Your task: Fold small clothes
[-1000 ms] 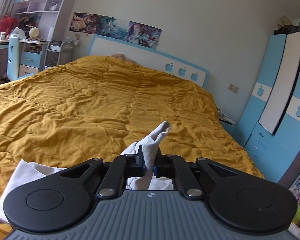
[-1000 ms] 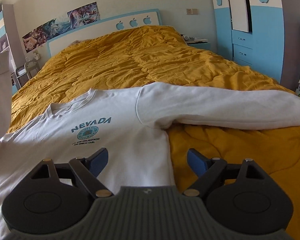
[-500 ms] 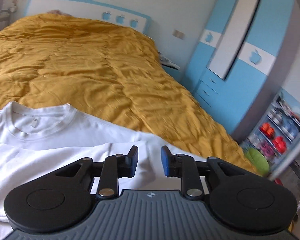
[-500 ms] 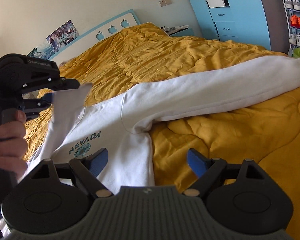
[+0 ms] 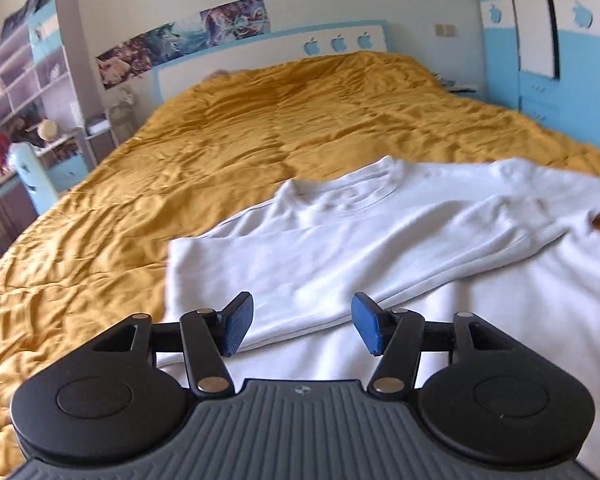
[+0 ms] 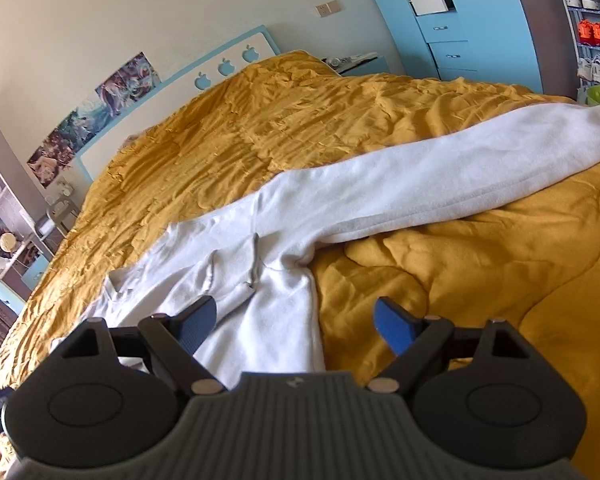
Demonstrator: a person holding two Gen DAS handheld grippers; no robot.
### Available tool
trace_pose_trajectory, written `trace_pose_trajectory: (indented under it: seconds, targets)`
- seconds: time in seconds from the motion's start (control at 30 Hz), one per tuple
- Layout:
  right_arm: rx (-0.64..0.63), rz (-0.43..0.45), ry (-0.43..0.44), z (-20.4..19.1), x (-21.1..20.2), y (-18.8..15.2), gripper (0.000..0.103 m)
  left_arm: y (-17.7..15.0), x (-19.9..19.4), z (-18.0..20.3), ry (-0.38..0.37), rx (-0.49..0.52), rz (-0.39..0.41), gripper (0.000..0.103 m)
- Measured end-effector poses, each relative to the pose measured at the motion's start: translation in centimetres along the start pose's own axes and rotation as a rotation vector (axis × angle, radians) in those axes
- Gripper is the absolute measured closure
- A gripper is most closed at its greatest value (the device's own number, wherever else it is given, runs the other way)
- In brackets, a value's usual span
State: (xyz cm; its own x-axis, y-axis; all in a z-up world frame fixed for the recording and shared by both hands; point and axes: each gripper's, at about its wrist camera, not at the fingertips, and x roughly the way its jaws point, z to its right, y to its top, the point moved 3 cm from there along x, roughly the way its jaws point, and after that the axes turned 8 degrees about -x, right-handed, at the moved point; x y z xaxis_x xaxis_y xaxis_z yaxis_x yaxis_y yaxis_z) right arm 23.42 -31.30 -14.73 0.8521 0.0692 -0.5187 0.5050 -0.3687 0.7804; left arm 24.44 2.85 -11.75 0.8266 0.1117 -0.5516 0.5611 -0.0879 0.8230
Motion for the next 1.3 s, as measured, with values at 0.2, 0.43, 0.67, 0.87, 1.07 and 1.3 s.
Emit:
trace_pose_trajectory:
  seconds: [0.2,0.43,0.67,0.87,1.07,1.3]
  targets:
    - [-0.021,0.056,0.154,-2.3,-0.7,-0.5,0.021,-1.9,3.6,-4.7,0.137,0.036,-0.061,0.036]
    - [-0.052,0.028,0.123,-3.2,0.1,-1.5,0.021,-3.3,7.5,-6.7,0.143,-0.024,-0.140,0.037]
    - [-0.088,-0.001,0.102,-3.5,1.1,-2.2,0.021,-3.8,8.7,-8.9,0.137,-0.169,-0.116,0.089]
    - [-0.112,-0.012,0.095,-3.6,1.5,-2.4,0.021,-4.1,6.5,-10.6,0.142,-0.305,-0.030,0.092]
    - [-0.109,-0.017,0.100,-3.4,1.7,-2.3,0.021,-4.1,7.0,-11.3,0.160,-0.349,-0.134,0.074]
    - [-0.081,-0.023,0.109,-3.3,1.9,-2.0,0.021,-4.4,2.2,-12.4,0.041,-0.487,-0.069,0.057]
